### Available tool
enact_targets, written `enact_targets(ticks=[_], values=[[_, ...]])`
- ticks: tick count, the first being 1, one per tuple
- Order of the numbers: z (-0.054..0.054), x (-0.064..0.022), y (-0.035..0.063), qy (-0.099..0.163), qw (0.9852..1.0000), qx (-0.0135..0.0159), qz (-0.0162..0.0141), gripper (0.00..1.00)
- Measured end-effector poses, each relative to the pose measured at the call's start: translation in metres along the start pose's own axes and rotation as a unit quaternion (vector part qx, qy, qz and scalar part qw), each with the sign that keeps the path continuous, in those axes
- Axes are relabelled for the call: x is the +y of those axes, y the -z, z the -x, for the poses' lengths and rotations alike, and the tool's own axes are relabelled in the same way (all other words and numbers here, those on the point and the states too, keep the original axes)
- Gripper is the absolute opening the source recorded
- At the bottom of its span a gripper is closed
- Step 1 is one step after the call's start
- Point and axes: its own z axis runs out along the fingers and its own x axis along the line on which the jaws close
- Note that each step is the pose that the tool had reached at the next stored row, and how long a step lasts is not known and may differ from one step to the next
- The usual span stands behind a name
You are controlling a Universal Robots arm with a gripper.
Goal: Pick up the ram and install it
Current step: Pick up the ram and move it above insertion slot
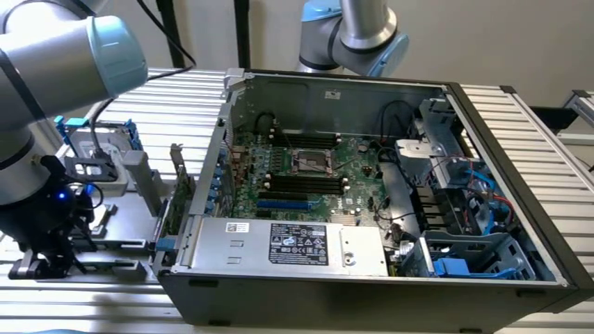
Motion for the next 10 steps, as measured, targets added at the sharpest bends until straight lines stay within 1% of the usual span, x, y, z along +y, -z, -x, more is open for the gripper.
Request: enact_targets(ticks=[4,10], values=[[-0.0001,-0.0028,-0.0058,-0.001,1.0000,-0.0006,0.0002,0.42],[-0.0001,-0.0065,-0.0084,-0.002,1.0000,-0.0008,0.0034,0.42]])
